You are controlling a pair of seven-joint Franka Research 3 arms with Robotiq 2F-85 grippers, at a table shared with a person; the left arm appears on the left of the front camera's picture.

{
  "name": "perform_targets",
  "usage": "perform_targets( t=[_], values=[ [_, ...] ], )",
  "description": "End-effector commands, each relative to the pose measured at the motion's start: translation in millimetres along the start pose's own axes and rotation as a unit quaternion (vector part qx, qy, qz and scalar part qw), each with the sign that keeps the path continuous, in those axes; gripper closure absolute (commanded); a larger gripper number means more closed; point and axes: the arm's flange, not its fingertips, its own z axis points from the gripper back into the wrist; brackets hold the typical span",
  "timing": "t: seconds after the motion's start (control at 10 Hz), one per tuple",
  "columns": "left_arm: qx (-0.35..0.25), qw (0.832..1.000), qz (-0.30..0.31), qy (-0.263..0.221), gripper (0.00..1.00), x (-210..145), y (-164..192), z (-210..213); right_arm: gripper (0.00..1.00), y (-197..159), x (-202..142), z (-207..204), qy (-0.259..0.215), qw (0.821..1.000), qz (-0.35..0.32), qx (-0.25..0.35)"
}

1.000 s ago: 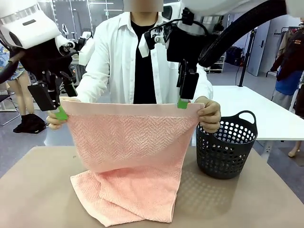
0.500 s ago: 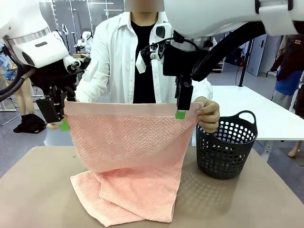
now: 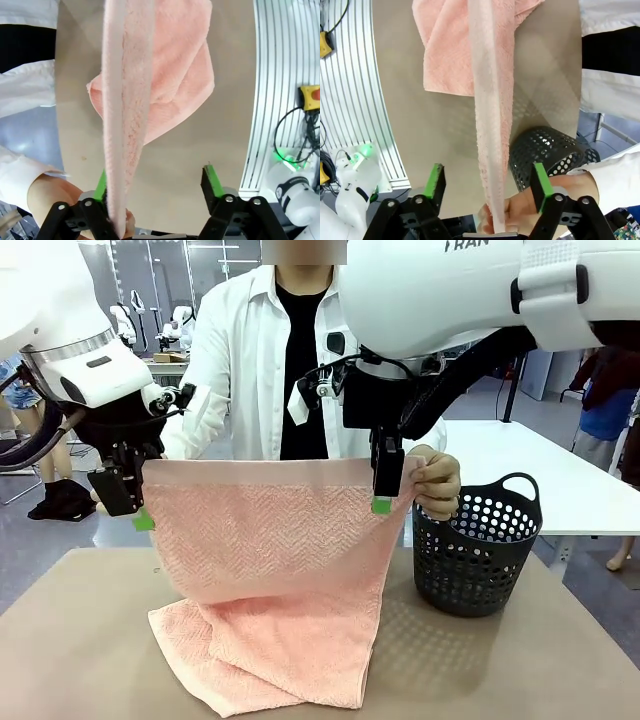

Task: Fold the towel.
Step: Grab the top end of the 100 cm Hotel Towel extended by the human.

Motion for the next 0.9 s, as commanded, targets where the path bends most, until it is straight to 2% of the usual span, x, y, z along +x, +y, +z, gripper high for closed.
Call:
perform_targets(
  t=[0.0,0.2,0.3,0.4,0.5,0.8],
  values=[
    [0.008,1.000,-0.010,-0.023,1.00,-2.1,0.0,-3.3,1.00,5.6,-0.7,-0.4,-0.007,1.000,-0.012,-0.015],
    [0.012,1.000,-0.013,-0.025,1.00,2.2,0.1,-0.7,1.00,4.3,-2.2,-0.5,-0.010,1.000,-0.016,-0.016],
    [0.012,1.000,-0.017,-0.021,0.88,4.8,-0.3,-0.2,0.87,3.7,-2.9,-0.5,-0.011,1.000,-0.015,-0.014],
    [0.012,1.000,-0.014,-0.019,0.98,5.6,0.3,-0.4,0.97,3.9,-3.0,0.4,-0.011,1.000,-0.015,-0.013],
    [0.012,1.000,-0.011,-0.015,1.00,5.7,0.6,-0.5,1.00,3.5,-3.1,0.9,-0.011,1.000,-0.016,-0.015],
    [0.017,1.000,-0.008,-0.013,1.00,6.4,1.1,2.7,1.00,3.5,-1.8,2.5,-0.008,1.000,-0.013,-0.016]
  ],
)
